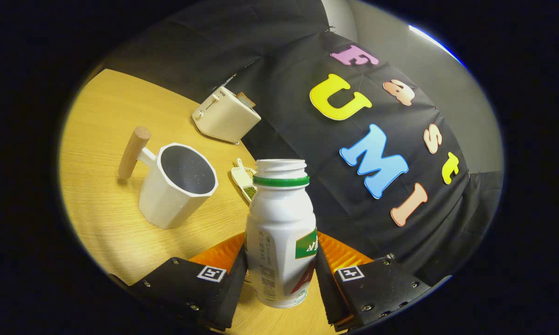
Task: Take the bottle from table, then pour the juice into the cup, finally place the bottle on the coaster
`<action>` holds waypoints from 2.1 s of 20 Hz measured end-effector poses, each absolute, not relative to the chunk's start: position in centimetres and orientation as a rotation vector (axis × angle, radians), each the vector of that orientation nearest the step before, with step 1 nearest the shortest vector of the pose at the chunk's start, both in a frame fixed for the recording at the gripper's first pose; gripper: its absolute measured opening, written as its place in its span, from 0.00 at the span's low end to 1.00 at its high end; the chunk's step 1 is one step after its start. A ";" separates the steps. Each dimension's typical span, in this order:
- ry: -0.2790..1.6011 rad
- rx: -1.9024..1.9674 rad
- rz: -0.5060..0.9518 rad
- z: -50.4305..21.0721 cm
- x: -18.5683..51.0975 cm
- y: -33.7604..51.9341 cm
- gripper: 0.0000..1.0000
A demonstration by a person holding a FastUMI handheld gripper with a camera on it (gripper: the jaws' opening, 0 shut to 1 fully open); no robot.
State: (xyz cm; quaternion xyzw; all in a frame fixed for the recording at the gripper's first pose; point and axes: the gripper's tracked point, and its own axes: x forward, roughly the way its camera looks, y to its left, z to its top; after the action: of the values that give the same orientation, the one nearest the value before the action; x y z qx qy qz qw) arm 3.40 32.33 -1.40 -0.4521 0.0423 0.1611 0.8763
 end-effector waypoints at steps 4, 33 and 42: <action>0.074 -1.027 0.336 -1.1 3.6 32.9 0.72; 0.014 -1.483 0.294 -0.9 5.2 34.0 0.72; -0.009 -1.579 0.286 -0.3 5.2 34.3 0.72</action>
State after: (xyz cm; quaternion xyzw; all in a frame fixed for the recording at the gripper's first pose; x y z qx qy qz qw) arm 5.16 34.31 -0.34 -0.7074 -0.0039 0.1283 0.6951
